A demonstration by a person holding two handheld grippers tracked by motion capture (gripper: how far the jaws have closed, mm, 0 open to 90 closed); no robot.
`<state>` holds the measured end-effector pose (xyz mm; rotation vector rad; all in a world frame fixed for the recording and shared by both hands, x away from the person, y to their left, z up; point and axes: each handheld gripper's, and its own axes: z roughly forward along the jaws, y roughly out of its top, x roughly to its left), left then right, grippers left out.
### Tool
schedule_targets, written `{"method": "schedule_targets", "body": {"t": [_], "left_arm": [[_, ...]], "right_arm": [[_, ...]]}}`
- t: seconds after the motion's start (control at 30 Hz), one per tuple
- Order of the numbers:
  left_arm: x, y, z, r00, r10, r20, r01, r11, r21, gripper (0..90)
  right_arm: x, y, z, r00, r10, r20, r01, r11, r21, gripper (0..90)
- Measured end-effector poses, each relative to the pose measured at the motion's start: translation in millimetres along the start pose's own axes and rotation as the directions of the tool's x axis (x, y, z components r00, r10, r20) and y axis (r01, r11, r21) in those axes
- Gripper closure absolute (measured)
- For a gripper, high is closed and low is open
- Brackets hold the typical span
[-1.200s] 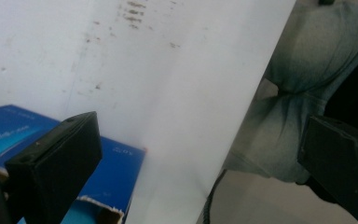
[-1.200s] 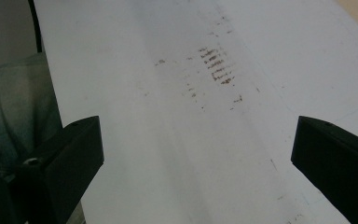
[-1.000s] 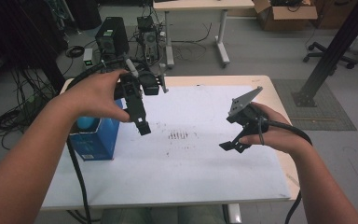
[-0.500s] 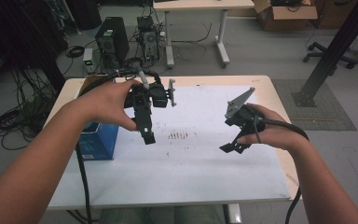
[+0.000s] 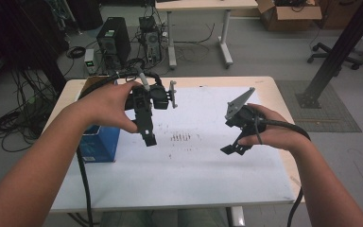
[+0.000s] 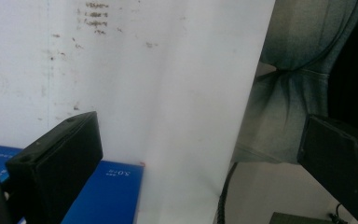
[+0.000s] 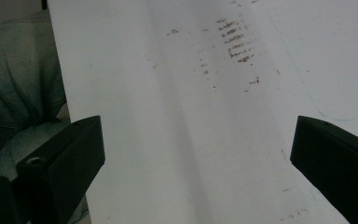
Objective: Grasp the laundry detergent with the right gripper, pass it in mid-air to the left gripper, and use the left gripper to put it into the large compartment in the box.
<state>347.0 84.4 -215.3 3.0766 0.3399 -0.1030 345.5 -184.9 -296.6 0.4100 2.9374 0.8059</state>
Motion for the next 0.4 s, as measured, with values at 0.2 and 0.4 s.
{"method": "schedule_targets", "body": {"t": [0.2,0.4], "left_arm": [[0.6,-1.4,-0.5,1.0,0.0,0.003,0.0,1.0,0.001,0.4],[0.6,-4.0,-0.6,1.0,-0.006,0.001,0.006,1.0,-0.003,0.3]], "right_arm": [[1.2,1.4,1.6,0.9999,-0.011,-0.004,0.011,1.0,-0.001,3.3],[2.2,1.7,0.1,1.0,-0.009,0.0,0.009,1.0,-0.004,3.3]]}}
